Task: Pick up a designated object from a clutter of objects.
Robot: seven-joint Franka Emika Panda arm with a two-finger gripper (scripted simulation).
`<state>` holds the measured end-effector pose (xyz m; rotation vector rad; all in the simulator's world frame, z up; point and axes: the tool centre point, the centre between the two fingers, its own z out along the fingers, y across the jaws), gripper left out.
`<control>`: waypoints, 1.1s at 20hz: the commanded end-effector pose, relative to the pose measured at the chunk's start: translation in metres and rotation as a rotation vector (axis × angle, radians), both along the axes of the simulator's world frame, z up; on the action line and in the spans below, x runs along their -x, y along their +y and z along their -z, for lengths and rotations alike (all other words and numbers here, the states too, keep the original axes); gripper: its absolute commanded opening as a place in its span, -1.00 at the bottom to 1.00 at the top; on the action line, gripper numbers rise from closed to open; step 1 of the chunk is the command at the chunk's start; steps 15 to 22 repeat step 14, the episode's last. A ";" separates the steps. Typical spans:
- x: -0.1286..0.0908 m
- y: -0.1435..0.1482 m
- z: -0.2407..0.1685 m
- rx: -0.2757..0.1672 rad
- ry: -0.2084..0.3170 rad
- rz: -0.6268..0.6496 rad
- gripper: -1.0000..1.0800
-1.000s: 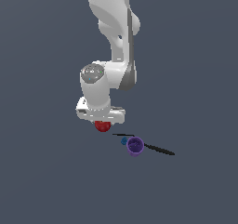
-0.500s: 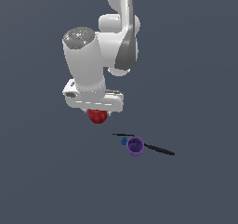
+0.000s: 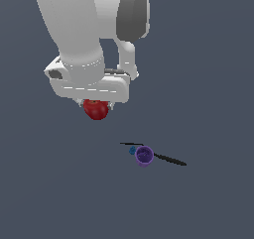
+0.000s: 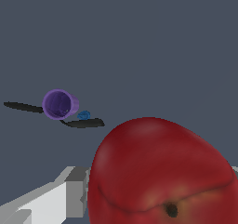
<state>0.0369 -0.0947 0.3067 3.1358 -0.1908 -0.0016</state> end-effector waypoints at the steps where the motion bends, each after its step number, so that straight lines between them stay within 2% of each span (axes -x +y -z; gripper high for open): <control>1: -0.003 -0.001 -0.020 0.000 -0.001 -0.001 -1.00; 10: -0.010 -0.005 -0.057 0.000 -0.001 -0.001 -1.00; 22: -0.011 -0.006 -0.060 0.000 -0.001 -0.001 -1.00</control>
